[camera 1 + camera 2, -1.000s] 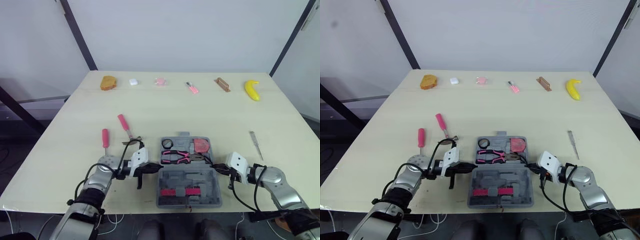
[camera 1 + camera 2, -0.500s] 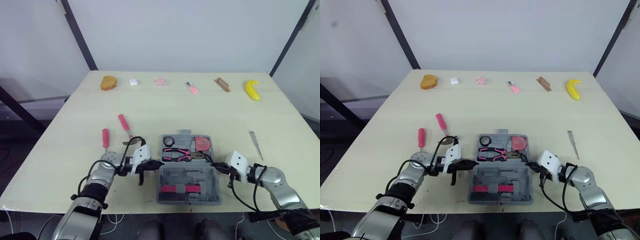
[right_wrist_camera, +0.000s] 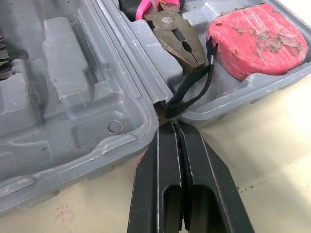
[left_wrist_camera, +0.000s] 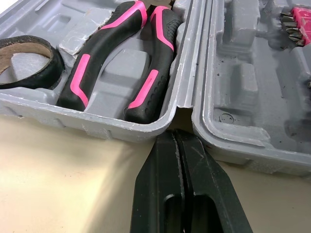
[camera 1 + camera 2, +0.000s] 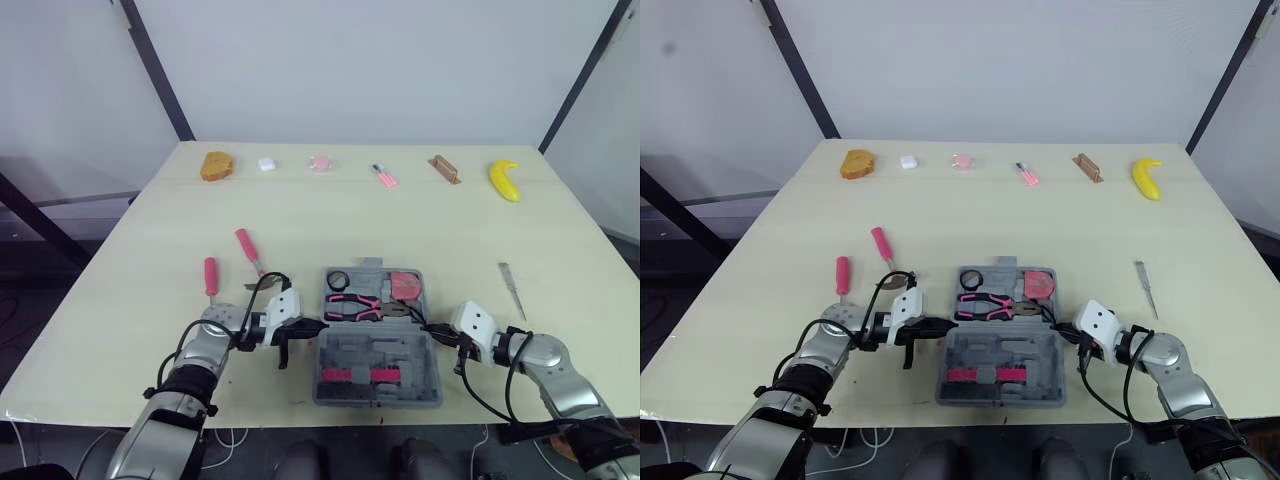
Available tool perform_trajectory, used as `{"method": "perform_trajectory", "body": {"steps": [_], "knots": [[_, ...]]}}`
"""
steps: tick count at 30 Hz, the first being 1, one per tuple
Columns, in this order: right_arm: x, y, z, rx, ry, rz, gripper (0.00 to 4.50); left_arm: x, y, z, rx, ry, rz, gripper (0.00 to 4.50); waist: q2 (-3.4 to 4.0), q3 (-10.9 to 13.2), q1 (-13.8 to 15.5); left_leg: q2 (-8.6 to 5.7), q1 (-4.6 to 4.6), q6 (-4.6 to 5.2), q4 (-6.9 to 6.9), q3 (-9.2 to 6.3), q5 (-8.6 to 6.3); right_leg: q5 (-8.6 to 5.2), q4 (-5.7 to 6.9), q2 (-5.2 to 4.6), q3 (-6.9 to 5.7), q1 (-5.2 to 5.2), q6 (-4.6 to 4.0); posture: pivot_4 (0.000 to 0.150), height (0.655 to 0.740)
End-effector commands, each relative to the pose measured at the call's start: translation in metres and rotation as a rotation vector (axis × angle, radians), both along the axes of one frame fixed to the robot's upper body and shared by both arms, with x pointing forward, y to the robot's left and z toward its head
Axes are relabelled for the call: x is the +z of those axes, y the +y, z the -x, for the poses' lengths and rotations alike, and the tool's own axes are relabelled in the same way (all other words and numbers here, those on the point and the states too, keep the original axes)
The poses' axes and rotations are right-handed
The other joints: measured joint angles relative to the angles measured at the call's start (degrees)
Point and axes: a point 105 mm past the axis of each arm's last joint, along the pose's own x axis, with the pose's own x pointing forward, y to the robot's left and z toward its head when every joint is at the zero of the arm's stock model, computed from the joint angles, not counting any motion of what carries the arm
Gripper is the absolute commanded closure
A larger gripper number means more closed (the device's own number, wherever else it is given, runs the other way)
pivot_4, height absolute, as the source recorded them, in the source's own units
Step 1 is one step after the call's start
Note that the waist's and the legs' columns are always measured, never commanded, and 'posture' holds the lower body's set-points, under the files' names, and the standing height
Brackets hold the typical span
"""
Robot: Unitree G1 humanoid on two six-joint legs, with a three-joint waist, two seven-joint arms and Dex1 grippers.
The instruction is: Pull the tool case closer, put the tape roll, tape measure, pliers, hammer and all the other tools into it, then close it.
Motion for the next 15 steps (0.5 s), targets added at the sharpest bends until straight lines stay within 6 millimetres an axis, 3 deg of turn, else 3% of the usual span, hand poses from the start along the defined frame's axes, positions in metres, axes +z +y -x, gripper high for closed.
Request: {"method": "perform_trajectory", "body": {"steps": [1,15], "knots": [[0.0131,0.0140,-0.0025,0.047,-0.062,-0.031,4.48,0.0039,-0.0089,-0.0013,-0.025,-0.029,0.014,4.50,0.00,0.0,0.0,0.00,0.00,0.00,0.00,0.00,0.00,0.00,0.00,0.00,0.00,0.00,0.00,0.150,0.7400],[0.0144,0.0127,-0.0056,0.038,-0.078,-0.025,4.48,0.0041,-0.0099,-0.0048,-0.014,-0.037,0.014,4.50,0.00,0.0,0.0,0.00,0.01,0.00,0.00,0.00,0.00,0.00,0.02,0.00,0.00,0.00,0.00,0.150,0.7400]]}}
